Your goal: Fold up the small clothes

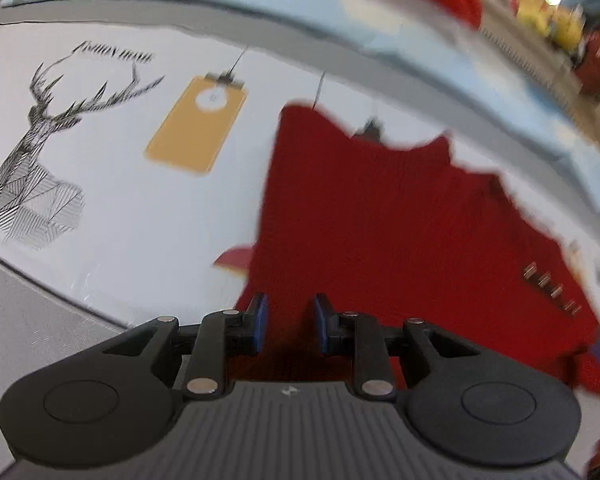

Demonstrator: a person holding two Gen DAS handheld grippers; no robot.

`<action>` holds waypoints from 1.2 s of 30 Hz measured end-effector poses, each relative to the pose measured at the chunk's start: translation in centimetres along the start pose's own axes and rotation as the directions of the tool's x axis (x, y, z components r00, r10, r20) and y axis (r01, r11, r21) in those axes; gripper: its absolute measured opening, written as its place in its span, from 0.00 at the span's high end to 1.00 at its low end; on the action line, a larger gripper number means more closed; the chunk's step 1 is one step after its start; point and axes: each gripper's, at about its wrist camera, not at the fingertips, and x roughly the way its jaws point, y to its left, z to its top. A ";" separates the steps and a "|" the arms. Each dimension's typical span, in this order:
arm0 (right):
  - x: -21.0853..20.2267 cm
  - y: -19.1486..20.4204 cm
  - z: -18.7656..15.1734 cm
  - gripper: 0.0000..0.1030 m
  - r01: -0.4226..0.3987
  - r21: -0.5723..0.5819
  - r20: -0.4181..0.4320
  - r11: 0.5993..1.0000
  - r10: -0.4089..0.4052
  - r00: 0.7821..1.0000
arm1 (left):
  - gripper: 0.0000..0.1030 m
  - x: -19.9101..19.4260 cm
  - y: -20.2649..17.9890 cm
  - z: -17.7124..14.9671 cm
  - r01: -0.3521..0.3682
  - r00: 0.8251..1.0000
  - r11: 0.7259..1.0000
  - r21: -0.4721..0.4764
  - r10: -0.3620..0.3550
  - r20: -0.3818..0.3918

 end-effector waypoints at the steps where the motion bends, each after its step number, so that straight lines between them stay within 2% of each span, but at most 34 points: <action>1: -0.2 -0.1 0.1 0.73 -0.039 -0.001 0.007 0.999 0.039 0.999 | 0.73 0.2 -0.1 -0.2 -0.017 1.000 1.000 0.018 0.017 -0.002; 3: 0.9 -0.1 0.3 0.58 -0.109 0.013 -0.066 0.994 0.109 0.992 | 0.73 0.2 -0.4 -0.4 -0.033 0.999 0.999 0.037 0.033 0.007; 4: 2.0 -0.3 0.2 0.58 -0.111 0.025 -0.130 0.994 0.113 0.985 | 0.74 -0.2 -0.7 -0.4 -0.047 0.999 0.998 0.044 0.046 0.021; 5: 2.7 -0.8 0.1 0.58 -0.080 0.032 -0.176 0.996 0.084 0.981 | 0.74 -0.6 -1.1 -0.5 -0.053 0.998 0.997 0.050 0.051 0.039; 7: 3.5 -1.9 0.1 0.58 -0.018 0.054 -0.222 0.998 0.029 0.975 | 0.73 -1.2 -1.9 -0.6 -0.006 0.998 0.998 0.063 0.002 0.063; 8: 3.5 -2.2 0.4 0.60 -0.020 0.061 -0.224 0.998 0.033 0.974 | 0.72 -1.2 -2.3 -0.6 0.023 0.998 0.998 0.064 -0.026 0.056; 9: 3.4 -2.2 0.7 0.60 -0.020 0.059 -0.218 0.998 0.032 0.975 | 0.72 -0.7 -2.4 -0.7 0.046 0.998 0.997 0.060 -0.048 0.031; 11: 2.6 -2.0 1.5 0.59 -0.014 0.030 -0.190 0.999 0.019 0.982 | 0.73 0.6 -2.4 -1.3 0.042 0.999 0.997 0.058 -0.041 -0.025; 14: 1.4 -3.1 2.9 0.59 -0.032 0.040 -0.154 0.999 0.038 0.987 | 0.71 -0.2 -3.5 -1.3 0.002 1.000 0.993 0.116 -0.003 0.010; 17: 0.7 -4.5 4.9 0.58 0.004 0.035 -0.112 0.999 0.000 0.994 | 0.69 -1.8 -5.1 -1.6 -0.005 0.998 0.984 0.176 -0.005 0.057; 20: -0.6 -7.8 6.9 0.58 0.040 0.073 -0.087 0.997 -0.033 0.996 | 0.63 -3.0 -6.7 -2.2 0.029 0.997 0.976 0.216 -0.045 0.070; 25: -1.5 -13.3 9.9 0.58 0.146 0.129 -0.034 0.981 -0.142 0.989 | 0.63 -3.8 -8.9 -3.4 0.042 0.995 0.949 0.311 -0.069 0.078; 28: -2.1 -17.8 11.5 0.58 0.198 0.206 -0.020 0.958 -0.198 0.980 | 0.63 -3.8 -9.3 -3.9 0.051 0.994 0.942 0.332 -0.079 0.072; 33: -1.7 -22.8 13.5 0.58 0.221 0.297 0.009 0.929 -0.234 0.972 | 0.63 -3.4 -9.3 -4.0 0.050 0.996 0.940 0.337 -0.073 0.054; 36: -1.0 -24.4 13.8 0.58 0.220 0.334 0.006 0.917 -0.235 0.972 | 0.63 -3.2 -9.1 -3.8 0.047 0.996 0.941 0.335 -0.068 0.052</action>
